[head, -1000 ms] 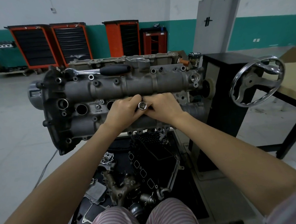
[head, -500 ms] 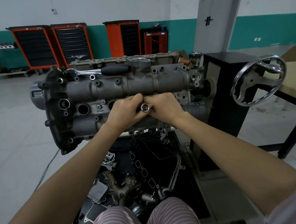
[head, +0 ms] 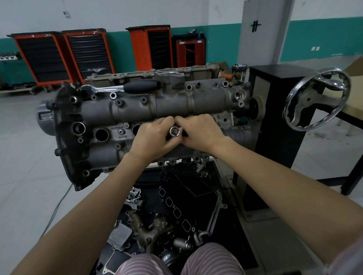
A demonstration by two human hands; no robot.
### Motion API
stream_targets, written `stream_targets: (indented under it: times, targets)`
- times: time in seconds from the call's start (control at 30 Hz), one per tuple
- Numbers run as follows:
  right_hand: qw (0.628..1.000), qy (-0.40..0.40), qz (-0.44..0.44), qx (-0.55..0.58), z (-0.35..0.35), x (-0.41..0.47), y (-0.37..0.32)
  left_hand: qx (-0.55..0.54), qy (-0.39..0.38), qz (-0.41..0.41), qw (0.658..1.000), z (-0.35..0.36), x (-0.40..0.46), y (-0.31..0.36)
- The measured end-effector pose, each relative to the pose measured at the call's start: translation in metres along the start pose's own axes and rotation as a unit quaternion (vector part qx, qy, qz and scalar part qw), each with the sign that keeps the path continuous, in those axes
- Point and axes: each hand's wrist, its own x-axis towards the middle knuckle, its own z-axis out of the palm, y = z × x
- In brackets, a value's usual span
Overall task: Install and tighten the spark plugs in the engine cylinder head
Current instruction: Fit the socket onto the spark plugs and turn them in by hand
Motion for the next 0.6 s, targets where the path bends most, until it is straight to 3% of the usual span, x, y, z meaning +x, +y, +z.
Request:
stream_targets:
  times: [0.3, 0.6]
  targets:
    - [0.998, 0.058, -0.013, 0.026, -0.0060, -0.0028, -0.0043, 0.036, 0.010, 0.023, 0.999, 0.0019, -0.0016, -0.0028]
    - [1.000, -0.017, 0.013, -0.021, 0.0029, 0.0009, 0.0015, -0.024, -0.009, 0.013, 1.000, -0.0031, -0.0020, 0.0051]
